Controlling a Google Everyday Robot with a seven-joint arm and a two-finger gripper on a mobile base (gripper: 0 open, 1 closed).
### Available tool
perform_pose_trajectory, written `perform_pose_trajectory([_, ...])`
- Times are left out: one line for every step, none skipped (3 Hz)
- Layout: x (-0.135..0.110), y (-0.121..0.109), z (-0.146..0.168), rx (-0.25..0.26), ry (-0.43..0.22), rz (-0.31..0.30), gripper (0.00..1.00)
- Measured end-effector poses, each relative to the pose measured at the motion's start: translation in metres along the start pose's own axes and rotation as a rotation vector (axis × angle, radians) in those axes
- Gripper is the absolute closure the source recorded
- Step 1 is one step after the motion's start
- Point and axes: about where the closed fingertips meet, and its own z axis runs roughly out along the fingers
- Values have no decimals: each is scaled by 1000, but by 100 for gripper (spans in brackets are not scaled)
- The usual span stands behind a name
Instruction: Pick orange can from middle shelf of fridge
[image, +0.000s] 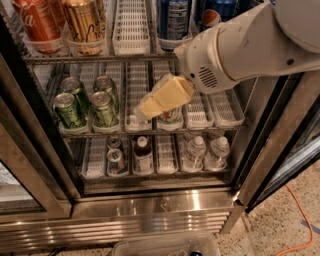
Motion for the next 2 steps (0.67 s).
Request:
perform_pose_trajectory([-26,0,16,27,-83,12,0])
perform_pose_trajectory([-50,6,23,43,-150,8,0])
